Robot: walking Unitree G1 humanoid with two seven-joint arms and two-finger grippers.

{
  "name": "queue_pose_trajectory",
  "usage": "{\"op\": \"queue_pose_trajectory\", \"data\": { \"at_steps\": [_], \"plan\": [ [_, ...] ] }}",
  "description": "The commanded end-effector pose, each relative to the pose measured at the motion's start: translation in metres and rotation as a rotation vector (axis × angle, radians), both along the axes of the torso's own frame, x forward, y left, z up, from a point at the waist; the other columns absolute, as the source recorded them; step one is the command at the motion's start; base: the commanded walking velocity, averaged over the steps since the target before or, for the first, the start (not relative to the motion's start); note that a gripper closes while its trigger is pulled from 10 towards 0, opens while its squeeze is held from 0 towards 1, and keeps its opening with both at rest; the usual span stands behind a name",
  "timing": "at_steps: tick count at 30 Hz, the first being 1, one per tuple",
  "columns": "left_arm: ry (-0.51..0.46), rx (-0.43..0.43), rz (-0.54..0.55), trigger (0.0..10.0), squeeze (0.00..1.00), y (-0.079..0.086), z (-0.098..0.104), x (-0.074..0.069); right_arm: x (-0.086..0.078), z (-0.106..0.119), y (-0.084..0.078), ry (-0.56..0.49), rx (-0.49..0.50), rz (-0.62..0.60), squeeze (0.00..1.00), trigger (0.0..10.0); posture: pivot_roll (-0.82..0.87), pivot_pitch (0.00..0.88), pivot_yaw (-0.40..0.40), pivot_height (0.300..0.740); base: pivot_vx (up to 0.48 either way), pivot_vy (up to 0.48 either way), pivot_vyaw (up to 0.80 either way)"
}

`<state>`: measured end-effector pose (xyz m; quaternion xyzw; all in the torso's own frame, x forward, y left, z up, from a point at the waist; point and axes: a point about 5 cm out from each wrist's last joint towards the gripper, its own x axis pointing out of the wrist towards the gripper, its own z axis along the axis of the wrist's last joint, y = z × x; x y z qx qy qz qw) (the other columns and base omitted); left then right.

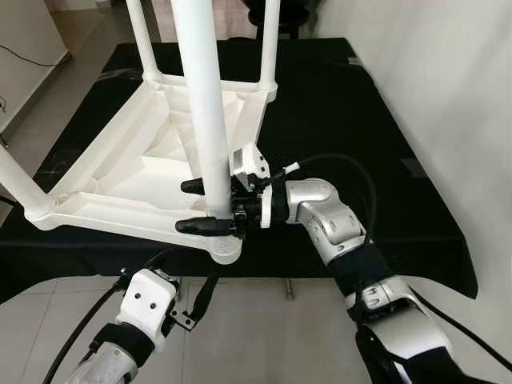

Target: Building children table

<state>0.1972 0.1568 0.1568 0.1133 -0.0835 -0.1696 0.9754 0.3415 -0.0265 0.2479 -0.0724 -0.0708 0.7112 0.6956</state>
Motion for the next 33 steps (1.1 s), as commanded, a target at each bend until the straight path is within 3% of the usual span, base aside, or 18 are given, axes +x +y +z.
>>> {"op": "queue_pose_trajectory", "data": {
  "at_steps": [1, 9, 11, 12, 13, 15, 16, 17, 18, 19, 21, 25, 32, 33],
  "plan": [
    [0.007, -0.002, -0.004, 10.0, 0.0, -0.002, -0.001, -0.003, -0.003, 0.002, 0.006, -0.016, 0.004, 0.058, 0.0, 0.0, -0.01, 0.222, -0.045, 0.74, 0.0, 0.0, 0.0],
    [0.006, -0.002, -0.001, 10.0, 0.0, -0.002, -0.001, -0.002, 0.0, -0.004, -0.004, -0.022, 0.013, -0.021, 0.0, 0.0, -0.01, 0.218, -0.043, 0.74, 0.0, 0.0, 0.0],
    [0.005, -0.002, -0.001, 10.0, 0.0, -0.001, -0.001, -0.002, 0.002, -0.015, -0.017, -0.033, 0.016, -0.199, 0.0, 0.0, -0.02, 0.215, -0.043, 0.74, 0.0, 0.0, 0.0],
    [0.005, -0.002, -0.001, 10.0, 0.0, -0.001, -0.001, -0.002, 0.002, -0.015, -0.017, -0.033, 0.016, -0.199, 0.0, 0.0, -0.02, 0.215, -0.043, 0.74, 0.0, 0.0, 0.0],
    [0.005, -0.002, -0.001, 10.0, 0.0, -0.001, -0.001, -0.002, 0.003, -0.019, -0.021, -0.031, 0.018, -0.277, 0.0, 0.0, -0.02, 0.215, -0.043, 0.74, 0.0, 0.0, 0.0],
    [0.005, -0.002, -0.001, 10.0, 0.0, -0.001, -0.001, -0.002, 0.003, -0.019, -0.021, -0.031, 0.018, -0.277, 0.0, 0.0, -0.02, 0.215, -0.043, 0.74, 0.0, 0.0, 0.0],
    [0.005, -0.001, -0.001, 10.0, 0.0, 0.0, -0.001, -0.001, 0.002, -0.028, -0.023, 0.005, 0.028, -0.42, 0.0, 0.0, -0.02, 0.211, -0.049, 0.74, 0.0, 0.0, 0.0],
    [0.005, 0.001, -0.001, 10.0, 0.0, 0.001, -0.001, -0.001, 0.002, -0.041, -0.023, 0.007, 0.009, -0.705, 0.0, 0.0, -0.02, 0.208, -0.047, 0.74, 0.0, 0.0, 0.0],
    [0.003, 0.004, 0.001, 10.0, 0.0, 0.002, -0.001, 0.0, -0.011, -0.054, -0.019, 0.038, 0.013, -0.875, 0.0, 0.0, -0.02, 0.204, -0.041, 0.74, 0.0, 0.0, 0.0],
    [0.003, 0.004, 0.001, 10.0, 0.0, 0.002, -0.001, 0.0, -0.011, -0.054, -0.019, 0.038, 0.013, -0.875, 0.0, 0.0, -0.02, 0.204, -0.041, 0.74, 0.0, 0.0, 0.0],
    [0.003, 0.008, 0.003, 10.0, 0.0, 0.003, -0.002, 0.001, -0.03, -0.063, -0.011, 0.077, 0.04, -1.029, 0.0, 0.0, -0.02, 0.198, -0.039, 0.74, 0.0, 0.0, 0.0],
    [0.004, 0.009, 0.003, 10.0, 0.0, 0.002, -0.004, 0.003, -0.027, -0.061, 0.007, 0.102, 0.063, -0.949, 0.0, 0.0, -0.02, 0.176, -0.04, 0.74, 0.0, 0.0, 0.0],
    [-0.002, 0.006, 0.011, 10.0, 0.0, 0.0, -0.004, 0.003, -0.021, -0.05, 0.012, 0.09, 0.079, -0.912, 0.0, 0.0, -0.02, 0.162, -0.053, 0.74, 0.0, 0.0, 0.0],
    [-0.004, 0.004, 0.014, 10.0, 0.0, -0.001, -0.004, 0.003, -0.02, -0.046, 0.016, 0.081, 0.08, -0.87, 0.0, 10.0, -0.02, 0.162, -0.054, 0.74, 0.0, 0.0, 0.0]
  ]
}}
